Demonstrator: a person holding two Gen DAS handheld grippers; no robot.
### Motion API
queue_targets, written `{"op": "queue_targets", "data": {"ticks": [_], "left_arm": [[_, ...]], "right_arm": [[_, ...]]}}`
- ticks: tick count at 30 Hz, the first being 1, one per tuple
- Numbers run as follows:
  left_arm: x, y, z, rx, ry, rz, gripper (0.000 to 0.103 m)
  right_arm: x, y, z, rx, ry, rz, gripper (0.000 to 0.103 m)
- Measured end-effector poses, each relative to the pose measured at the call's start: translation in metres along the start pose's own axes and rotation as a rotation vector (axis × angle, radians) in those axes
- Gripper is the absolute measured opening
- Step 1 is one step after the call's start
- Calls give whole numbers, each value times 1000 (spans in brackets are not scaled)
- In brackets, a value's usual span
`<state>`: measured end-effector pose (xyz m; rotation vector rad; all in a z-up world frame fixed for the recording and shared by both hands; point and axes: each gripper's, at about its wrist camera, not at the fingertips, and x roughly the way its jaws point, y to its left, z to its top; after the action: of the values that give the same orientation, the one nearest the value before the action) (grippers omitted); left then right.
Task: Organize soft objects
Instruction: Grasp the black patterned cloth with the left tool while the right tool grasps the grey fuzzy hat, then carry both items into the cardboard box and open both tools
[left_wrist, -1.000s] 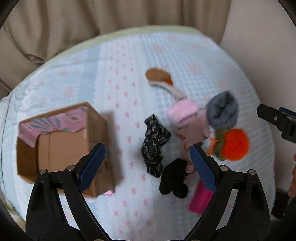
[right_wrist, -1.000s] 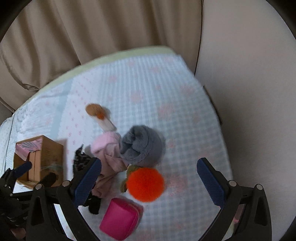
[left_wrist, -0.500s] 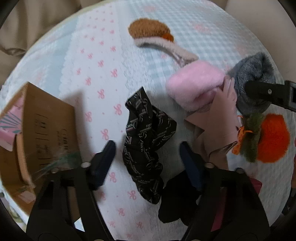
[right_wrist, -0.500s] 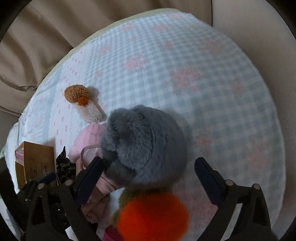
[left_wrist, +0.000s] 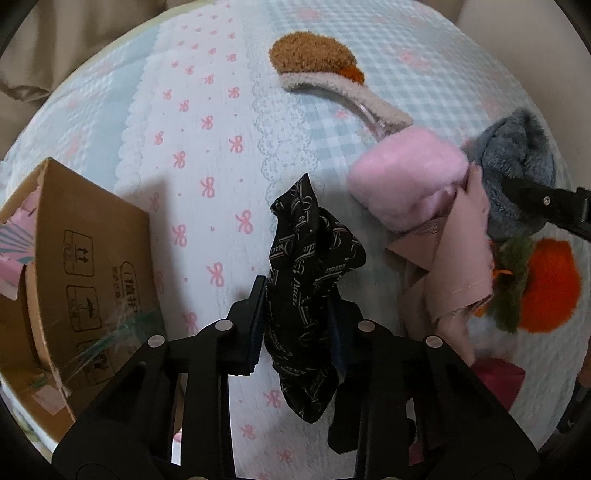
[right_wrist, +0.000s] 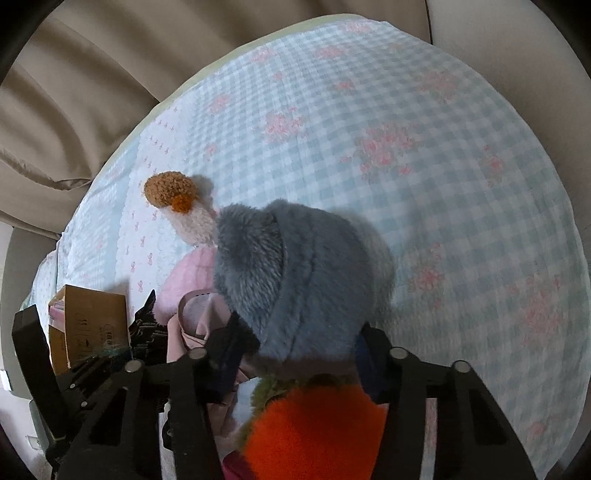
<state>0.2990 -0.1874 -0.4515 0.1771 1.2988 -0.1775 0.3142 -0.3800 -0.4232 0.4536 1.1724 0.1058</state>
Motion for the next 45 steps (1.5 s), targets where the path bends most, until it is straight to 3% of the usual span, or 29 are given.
{"op": "queue_targets", "data": {"ticks": [8,15,23,28,36,45], "left_arm": [[-38,-2,5,-11,-70,-18,25],[-112,10,6,-67,-178,-38,25],[-224,43,-14,-150,-311,-47,25],[-284,90,-32,-211,-381,-40,25],[-330,191,-66,-274,-424,-19,25],[-316,312,-85,-265,-361,-28,25]], "right_arm": [[-37,7,-1,5,-75,-3,39],[-109,34,-5,-30,-170,0,39],[-201,101,-19,-136,-263,12,39],[-236,160,-35,-222,-295,29,39],[-230,259,-69,-280,-285,72,39],[-165,353,-99,-263,-196,34,39]]}}
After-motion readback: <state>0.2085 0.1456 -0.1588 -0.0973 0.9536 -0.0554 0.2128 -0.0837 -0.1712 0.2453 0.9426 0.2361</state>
